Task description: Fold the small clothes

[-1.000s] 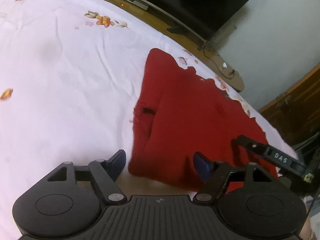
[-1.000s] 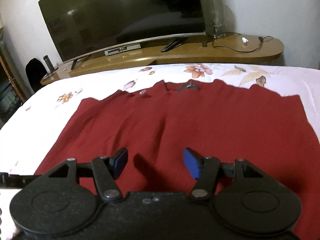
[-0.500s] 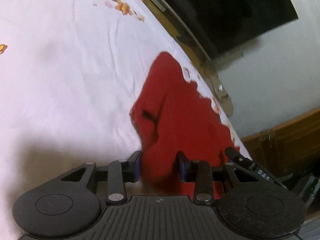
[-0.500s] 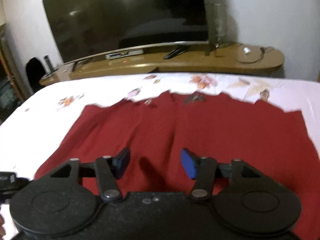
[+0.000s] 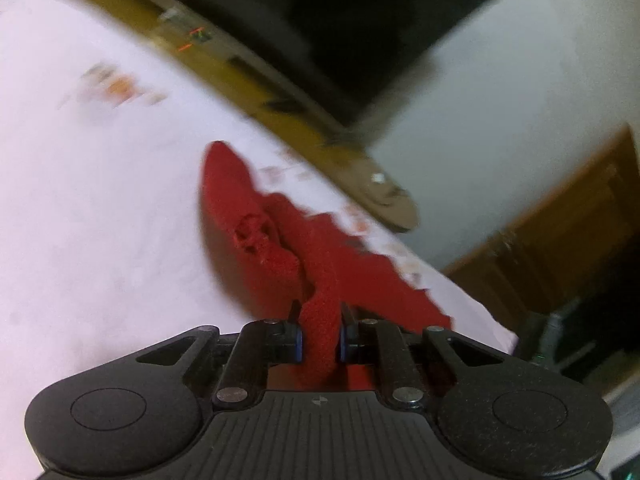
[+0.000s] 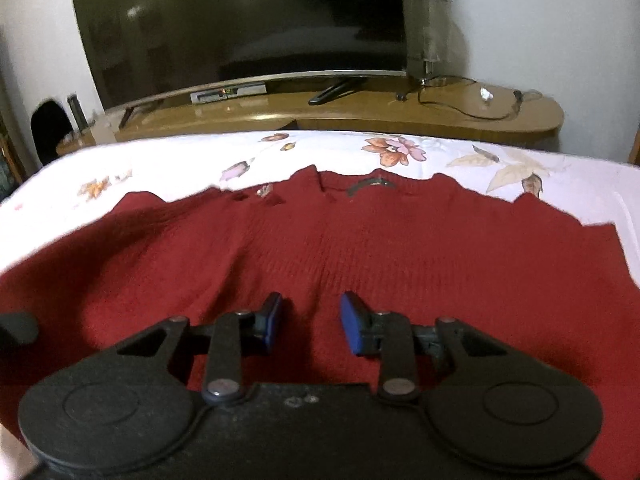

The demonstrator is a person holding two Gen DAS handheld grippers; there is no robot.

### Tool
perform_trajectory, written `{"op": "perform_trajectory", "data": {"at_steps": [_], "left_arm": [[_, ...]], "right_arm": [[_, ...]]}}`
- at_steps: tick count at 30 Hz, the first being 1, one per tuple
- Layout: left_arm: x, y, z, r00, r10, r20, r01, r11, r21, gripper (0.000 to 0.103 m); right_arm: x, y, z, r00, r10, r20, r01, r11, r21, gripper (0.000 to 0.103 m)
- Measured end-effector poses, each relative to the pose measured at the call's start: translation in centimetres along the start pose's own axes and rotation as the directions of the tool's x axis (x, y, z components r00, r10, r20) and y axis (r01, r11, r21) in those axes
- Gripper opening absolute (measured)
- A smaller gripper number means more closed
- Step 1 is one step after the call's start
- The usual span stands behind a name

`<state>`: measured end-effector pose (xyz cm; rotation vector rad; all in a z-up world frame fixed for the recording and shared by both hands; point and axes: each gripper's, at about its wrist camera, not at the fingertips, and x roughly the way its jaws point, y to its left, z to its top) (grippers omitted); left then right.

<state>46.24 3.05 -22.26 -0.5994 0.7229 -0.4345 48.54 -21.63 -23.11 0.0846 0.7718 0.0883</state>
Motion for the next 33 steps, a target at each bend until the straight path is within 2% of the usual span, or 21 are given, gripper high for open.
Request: {"op": "perform_trajectory", "data": {"at_steps": [3,9,13,16,19,21,23,24,27,30,33], "left_arm": [[1.2,-3.8,0.4,0.998,-0.059,-0.018,0.06,0.993,0.106,0.015],[6.2,-10.4,-2.0,0.982,-0.13,-0.135,0.16,0.958,0.239,0.015],[9.6,-13.1,-4.9,0.965,-0.126,-0.229,0.19,0.94,0.284,0.015],[11.3,-13.8,-6.4,0.958,-0.087,-0.272,0.175,0.932,0.317,0.015],[11.5,-13.5,-6.7,0.955,-0.037,-0.293,0.137,0.934,0.33,0.015],[11.5,-13.7,-6.2,0.956,-0.019,-0.292,0.122,0.933,0.337,0.016],[11.3,-14.6,-6.2,0.961,-0.007,-0.278,0.114,0.921,0.372,0.017],[11.3,-15.3,-6.3,0.962,-0.005,-0.272,0.114,0.916,0.384,0.024],[10.0,-16.2,-6.6,0.959,-0.037,-0.28,0.149,0.909,0.39,0.034],[8.5,-16.9,-6.8,0.956,-0.061,-0.287,0.18,0.895,0.408,0.035],[7.4,-15.9,-6.1,0.962,-0.044,-0.269,0.154,0.901,0.405,0.035]], "right_arm": [[-1.0,-1.9,0.6,0.998,0.058,0.022,-0.06,0.993,0.1,0.033],[-4.9,-8.1,1.0,0.995,0.076,0.059,-0.088,0.965,0.246,0.038],[-7.8,-12.8,0.7,0.993,0.079,0.088,-0.104,0.934,0.343,0.039],[-8.7,-15.2,0.0,0.988,0.132,0.078,-0.153,0.895,0.419,0.039],[-9.0,-17.0,-1.4,0.982,0.176,0.069,-0.188,0.855,0.484,0.041],[-9.4,-18.1,-2.3,0.981,0.178,0.077,-0.191,0.821,0.538,0.051],[-9.8,-18.9,-2.8,0.981,0.169,0.093,-0.191,0.803,0.565,0.061],[-9.9,-19.0,-2.8,0.98,0.17,0.098,-0.196,0.801,0.566,0.065],[-10.0,-18.3,-2.2,0.972,0.206,0.114,-0.235,0.803,0.548,0.066],[-9.1,-17.6,-1.5,0.962,0.253,0.105,-0.269,0.799,0.537,0.075],[-8.1,-16.8,-1.3,0.96,0.272,0.064,-0.264,0.809,0.526,0.072]]}}
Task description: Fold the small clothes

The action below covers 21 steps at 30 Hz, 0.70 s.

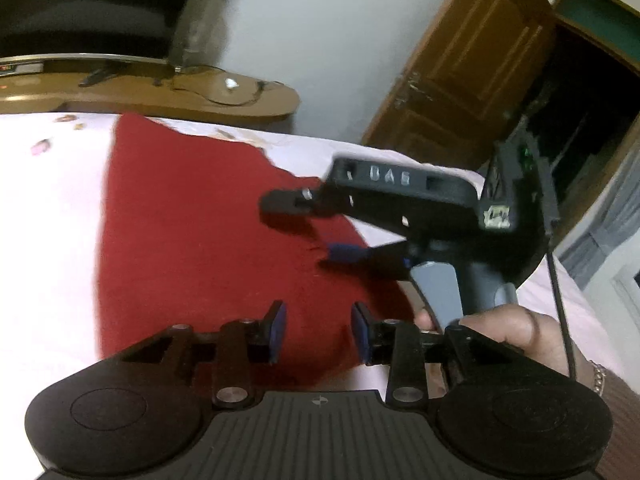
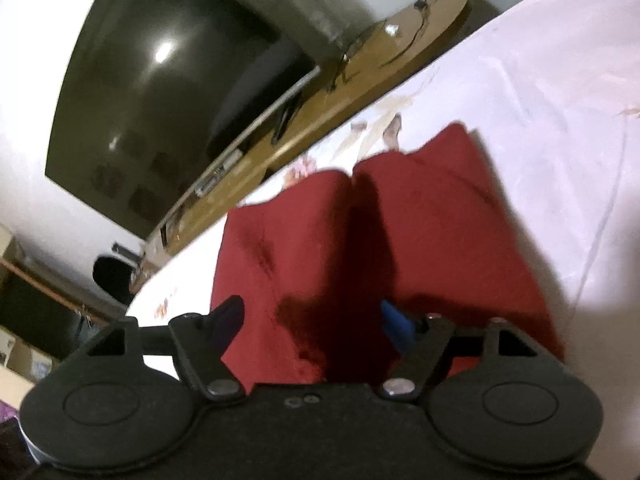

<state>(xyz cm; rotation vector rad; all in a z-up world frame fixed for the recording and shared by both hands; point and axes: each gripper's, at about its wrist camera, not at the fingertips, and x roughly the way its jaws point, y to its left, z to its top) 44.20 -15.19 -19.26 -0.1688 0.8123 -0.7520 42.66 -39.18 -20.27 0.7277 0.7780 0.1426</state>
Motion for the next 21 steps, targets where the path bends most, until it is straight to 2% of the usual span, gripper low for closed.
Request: {"op": "perform_trajectory", "data": {"at_steps": [4,5,8,9,10,15,19,21], "left_arm": [[-2.5,3.8,0.0,0.995,0.093,0.04,-0.09,0.993,-0.07,0.035],[-2.8,4.7,0.1,0.991,0.124,0.048,-0.12,0.989,-0.081,0.035],[-3.1,6.8,0.2,0.982,0.178,0.061,-0.171,0.98,-0.106,0.035],[-3.2,7.0,0.1,0.98,0.187,0.064,-0.179,0.978,-0.108,0.035],[-3.0,7.2,0.2,0.978,0.197,0.067,-0.189,0.976,-0.109,0.035],[-2.3,7.2,0.7,0.979,0.186,0.083,-0.176,0.978,-0.116,0.035],[-1.1,6.3,1.6,0.984,0.151,0.09,-0.141,0.984,-0.113,0.035],[-0.3,5.6,1.9,0.987,0.135,0.086,-0.126,0.986,-0.107,0.035]], "right_arm": [[1.2,-0.1,-0.5,0.999,-0.02,-0.039,0.02,1.0,0.002,0.053],[1.4,-0.1,-0.6,0.999,-0.012,-0.038,0.013,1.0,0.002,0.045],[1.2,1.0,-1.1,0.999,0.008,-0.036,-0.009,1.0,-0.025,0.037],[1.2,1.5,-1.3,0.999,0.016,-0.037,-0.018,0.999,-0.047,0.028],[1.3,1.9,-1.3,0.999,0.017,-0.034,-0.019,0.997,-0.069,0.024],[-0.4,3.9,-0.5,0.999,-0.014,0.032,0.02,0.984,-0.178,0.021],[-2.4,3.5,0.7,0.996,-0.06,0.063,0.072,0.973,-0.22,0.021],[-3.5,2.6,1.0,0.993,-0.093,0.078,0.108,0.97,-0.218,0.016]]}}
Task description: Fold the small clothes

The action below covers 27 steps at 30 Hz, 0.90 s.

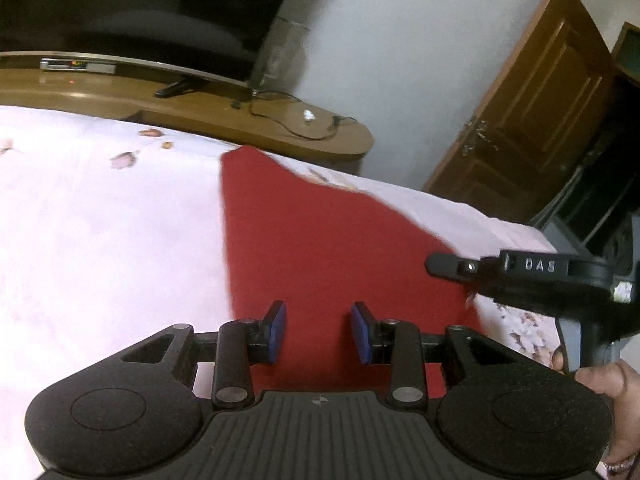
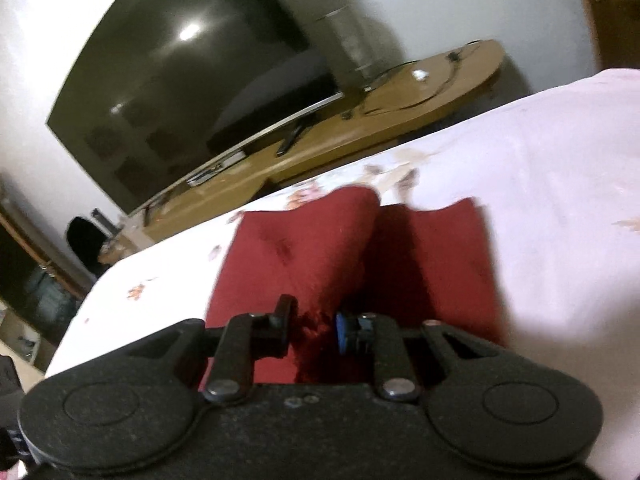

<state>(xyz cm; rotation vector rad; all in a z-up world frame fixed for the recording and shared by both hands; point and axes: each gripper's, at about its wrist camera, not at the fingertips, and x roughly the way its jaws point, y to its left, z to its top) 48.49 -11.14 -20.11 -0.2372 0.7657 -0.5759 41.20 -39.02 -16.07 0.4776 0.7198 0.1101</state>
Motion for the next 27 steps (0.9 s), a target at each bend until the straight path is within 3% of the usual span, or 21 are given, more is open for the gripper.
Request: {"op": "perform_trajectory", "data": {"at_steps": [1,3,5,7,8,9,11,13,15,20,22,24,27], "left_arm": [[0.3,-0.4,0.0,1.0,-0.009,-0.004,0.009,1.0,0.004,0.035],[1.1,-1.3,0.1,1.0,-0.025,-0.014,0.026,0.999,0.022,0.035],[2.0,-1.9,0.2,1.0,-0.019,-0.019,0.02,0.999,0.037,0.035],[2.4,-1.7,0.2,0.999,-0.023,-0.031,0.024,1.0,0.01,0.035],[2.5,-1.5,0.2,0.999,-0.02,-0.034,0.02,1.0,0.009,0.035],[2.4,-1.5,0.2,0.999,-0.008,-0.031,0.009,1.0,0.021,0.035],[2.2,-1.3,0.5,1.0,0.008,-0.024,-0.007,0.999,0.037,0.035],[1.8,-0.8,0.7,1.0,0.016,-0.02,-0.015,1.0,0.027,0.035],[1.5,-0.1,0.9,1.0,0.03,-0.007,-0.03,0.999,0.017,0.035],[1.1,1.3,0.9,0.998,0.055,0.003,-0.055,0.998,-0.003,0.035],[1.2,1.9,0.9,0.998,0.063,0.001,-0.063,0.998,-0.015,0.035],[1.4,2.2,0.8,0.998,0.069,-0.001,-0.069,0.997,-0.029,0.035],[1.9,2.2,0.9,0.998,0.071,0.0,-0.071,0.997,-0.036,0.035]], "right_arm": [[-0.4,-0.5,0.0,1.0,-0.006,-0.001,0.006,1.0,0.002,0.016],[-1.0,-1.3,-0.1,0.999,-0.044,0.012,0.045,0.999,-0.006,0.006],[-1.9,-2.2,-0.1,0.996,-0.086,0.032,0.086,0.996,0.0,0.005],[-2.3,-3.2,-0.5,0.998,-0.06,0.032,0.059,0.997,0.042,0.008],[-2.2,-3.6,-0.7,0.999,-0.039,0.02,0.038,0.997,0.072,0.025],[-1.7,-3.9,-0.8,1.0,-0.008,0.01,0.007,0.994,0.11,0.051],[-1.3,-4.1,-1.2,0.997,0.074,0.023,-0.077,0.985,0.153,0.081],[-0.4,-3.3,-1.3,0.996,0.087,0.014,-0.088,0.986,0.138,0.077],[1.0,-2.8,-1.3,0.996,0.08,-0.024,-0.076,0.987,0.138,0.055],[4.0,-1.8,-1.9,0.992,0.06,-0.112,-0.047,0.992,0.113,0.05],[4.4,-1.7,-2.1,0.991,0.064,-0.115,-0.05,0.992,0.12,0.042],[4.6,-1.1,-2.2,0.991,0.058,-0.119,-0.047,0.994,0.101,0.024],[3.7,0.2,-1.9,0.995,0.048,-0.091,-0.044,0.998,0.047,0.014]]}}
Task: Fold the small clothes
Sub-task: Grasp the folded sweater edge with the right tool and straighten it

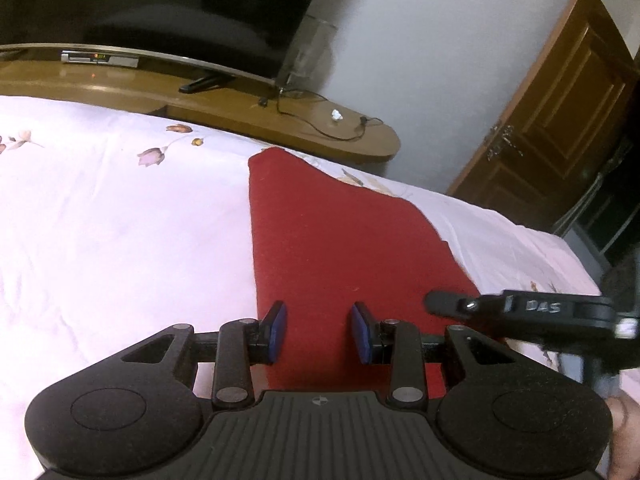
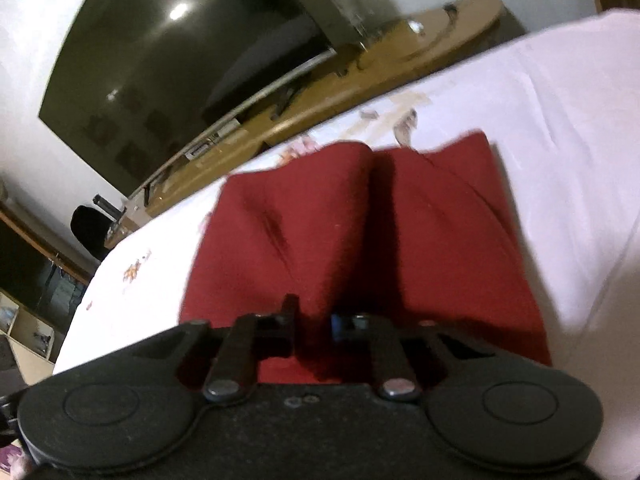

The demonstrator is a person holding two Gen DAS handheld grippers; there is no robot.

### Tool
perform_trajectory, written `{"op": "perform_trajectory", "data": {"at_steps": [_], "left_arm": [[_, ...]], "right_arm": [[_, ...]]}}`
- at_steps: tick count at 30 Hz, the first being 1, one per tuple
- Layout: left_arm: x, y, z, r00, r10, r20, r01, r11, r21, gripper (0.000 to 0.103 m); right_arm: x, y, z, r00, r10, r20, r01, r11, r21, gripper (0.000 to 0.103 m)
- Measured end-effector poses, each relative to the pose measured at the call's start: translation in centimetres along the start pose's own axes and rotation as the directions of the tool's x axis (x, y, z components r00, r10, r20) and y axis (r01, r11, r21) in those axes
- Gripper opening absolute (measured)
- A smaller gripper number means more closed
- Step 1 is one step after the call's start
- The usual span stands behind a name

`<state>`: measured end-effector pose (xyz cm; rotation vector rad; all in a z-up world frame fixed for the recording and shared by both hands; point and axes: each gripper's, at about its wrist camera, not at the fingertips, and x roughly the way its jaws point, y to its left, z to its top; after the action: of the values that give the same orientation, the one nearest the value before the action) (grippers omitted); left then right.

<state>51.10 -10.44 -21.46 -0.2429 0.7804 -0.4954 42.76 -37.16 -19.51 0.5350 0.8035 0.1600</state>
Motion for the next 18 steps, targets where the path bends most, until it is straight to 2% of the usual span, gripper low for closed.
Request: {"op": "perform_trajectory", "data": {"at_steps": [6,9,15,18], "left_arm": [[0.3,-0.9,0.3,1.0,-0.026,0.009,0.026,1.0,0.003,0.035],[0.3,-1.7,0.4,0.998,-0.056,0.011,0.056,0.998,0.009,0.035],[0.9,-3.8,0.2,0.995,-0.097,0.0,0.097,0.995,0.039,0.035],[1.6,-4.7,-0.1,0.995,-0.102,-0.014,0.103,0.993,0.056,0.035]], "right_arm": [[-3.2,2.1,1.0,0.994,-0.012,0.105,0.023,0.995,-0.099,0.013],[-4.4,2.4,1.4,0.993,-0.038,0.116,0.055,0.988,-0.147,0.013],[-6.4,0.9,1.7,0.981,-0.136,0.137,0.16,0.969,-0.188,0.012],[-6.2,0.8,1.4,0.963,-0.216,0.16,0.25,0.938,-0.241,0.012]]}}
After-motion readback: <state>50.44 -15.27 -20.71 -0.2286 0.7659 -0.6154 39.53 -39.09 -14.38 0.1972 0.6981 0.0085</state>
